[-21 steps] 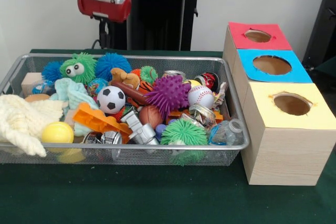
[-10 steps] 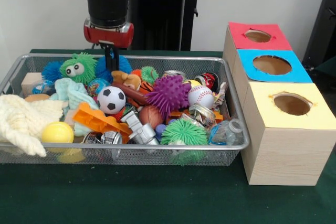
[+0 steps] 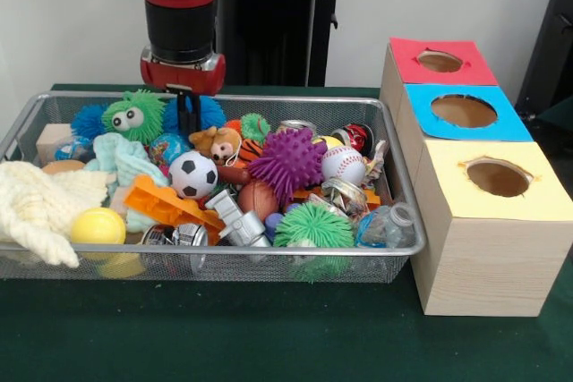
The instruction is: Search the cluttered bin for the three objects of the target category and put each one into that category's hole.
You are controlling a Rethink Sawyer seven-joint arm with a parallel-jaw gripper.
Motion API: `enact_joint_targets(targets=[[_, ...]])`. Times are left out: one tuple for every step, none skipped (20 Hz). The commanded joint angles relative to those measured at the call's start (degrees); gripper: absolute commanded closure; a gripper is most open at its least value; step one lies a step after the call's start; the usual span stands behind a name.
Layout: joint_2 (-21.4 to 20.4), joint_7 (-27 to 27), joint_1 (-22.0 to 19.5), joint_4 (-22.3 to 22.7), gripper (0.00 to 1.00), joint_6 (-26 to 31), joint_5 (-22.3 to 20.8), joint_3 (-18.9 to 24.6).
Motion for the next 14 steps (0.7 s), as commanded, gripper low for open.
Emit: enact_joint_targets(targets=[[2.3,-12.1,-1.7,-6.7,1.0,-0.2,-2.3,3.6],[2.1,-12.6,-2.0,-6.7,1.0,0.3,-1.9,3.9],[1.7,-12.9,-2.1,-6.5,1.0,0.8,-1.5,4.1],[1.1,-13.2,-2.2,-6.1,1.0,1.3,-1.1,4.4],[0.5,-13.6,-2.4,-5.8,1.0,2.0,-0.4,4.7],[0.0,-13.8,-2.4,-5.5,1.0,2.6,0.1,4.9],[-0.4,-14.1,-2.5,-5.5,1.0,3.3,0.7,5.2],[-0.6,-14.2,-2.5,-5.4,1.0,3.9,1.0,5.4],[-0.8,-14.6,-2.6,-5.4,1.0,4.4,1.4,5.7],[-1.0,-14.8,-2.7,-5.3,1.0,4.8,1.7,5.8],[-1.4,-14.9,-2.6,-5.2,1.0,5.1,2.0,5.9],[-1.6,-15.0,-2.6,-5.1,1.0,5.4,2.1,6.0],[-1.7,-14.8,-2.6,-5.0,1.0,5.2,2.1,5.9],[-1.7,-14.6,-2.6,-4.8,1.0,5.1,2.0,5.9]])
